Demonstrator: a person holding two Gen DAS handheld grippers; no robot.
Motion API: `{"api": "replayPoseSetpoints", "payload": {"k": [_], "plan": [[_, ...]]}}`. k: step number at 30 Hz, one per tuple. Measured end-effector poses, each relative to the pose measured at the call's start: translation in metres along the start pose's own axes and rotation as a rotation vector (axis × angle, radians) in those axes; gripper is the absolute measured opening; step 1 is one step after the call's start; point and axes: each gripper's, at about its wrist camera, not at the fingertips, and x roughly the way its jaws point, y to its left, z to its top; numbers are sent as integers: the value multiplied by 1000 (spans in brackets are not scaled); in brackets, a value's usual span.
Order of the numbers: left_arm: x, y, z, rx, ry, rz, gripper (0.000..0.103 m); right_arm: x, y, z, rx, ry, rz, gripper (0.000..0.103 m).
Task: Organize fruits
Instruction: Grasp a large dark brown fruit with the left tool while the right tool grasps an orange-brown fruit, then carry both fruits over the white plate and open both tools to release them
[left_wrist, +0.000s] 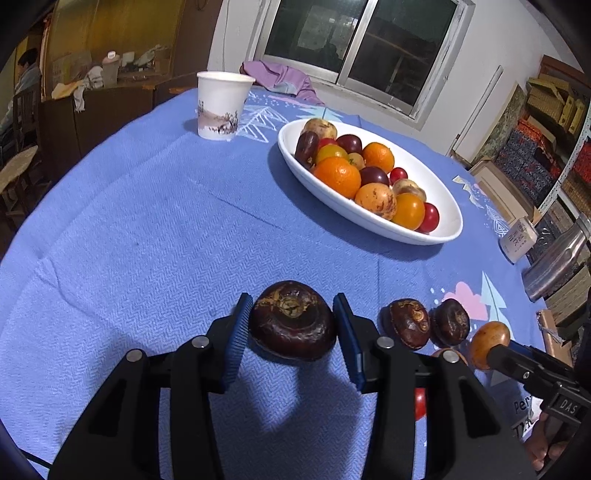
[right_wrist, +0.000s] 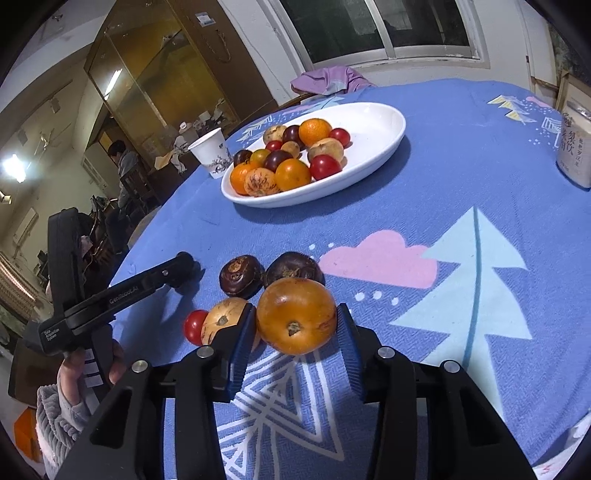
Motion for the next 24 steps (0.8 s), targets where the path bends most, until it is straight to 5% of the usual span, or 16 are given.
{"api": "replayPoseSetpoints", "payload": {"k": [7, 14, 24], "plan": [[-22, -26, 20, 44, -62, -21, 44, -34, -13, 16, 26, -137, -36, 45], [-34, -96, 79, 138, -134, -80, 44, -68, -22, 82, 55, -256, -65, 45], [58, -106, 135, 53, -47, -96, 44, 9, -31, 138, 62, -203, -83, 45]]}}
